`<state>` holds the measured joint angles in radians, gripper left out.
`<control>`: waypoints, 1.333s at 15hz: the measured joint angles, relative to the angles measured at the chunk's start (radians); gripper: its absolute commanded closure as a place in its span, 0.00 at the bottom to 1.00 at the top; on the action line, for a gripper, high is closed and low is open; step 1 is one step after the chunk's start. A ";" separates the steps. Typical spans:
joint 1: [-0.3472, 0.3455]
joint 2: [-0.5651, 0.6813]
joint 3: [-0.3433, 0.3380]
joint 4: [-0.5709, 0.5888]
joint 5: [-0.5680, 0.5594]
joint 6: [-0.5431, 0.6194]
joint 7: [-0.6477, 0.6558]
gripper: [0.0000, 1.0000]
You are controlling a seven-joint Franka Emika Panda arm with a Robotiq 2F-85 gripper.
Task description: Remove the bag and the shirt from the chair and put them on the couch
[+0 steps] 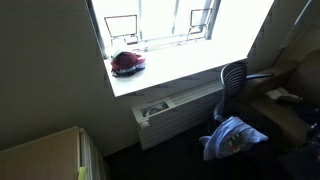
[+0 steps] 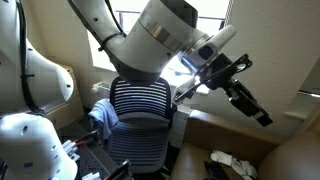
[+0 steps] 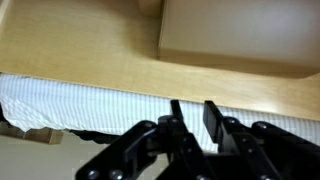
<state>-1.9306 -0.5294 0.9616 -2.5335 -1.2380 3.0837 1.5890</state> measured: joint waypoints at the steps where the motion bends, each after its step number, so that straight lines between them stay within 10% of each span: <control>1: 0.000 0.000 0.000 0.000 0.000 0.000 0.000 0.45; 6: 0.093 0.063 -0.023 -0.028 0.085 -0.001 -0.064 0.17; 14: 0.743 0.095 -0.197 -0.236 0.290 0.059 -0.098 0.00; 20: 0.791 0.091 -0.222 -0.248 0.297 0.052 -0.094 0.00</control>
<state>-1.1399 -0.4387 0.7400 -2.7810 -0.9415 3.1360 1.4954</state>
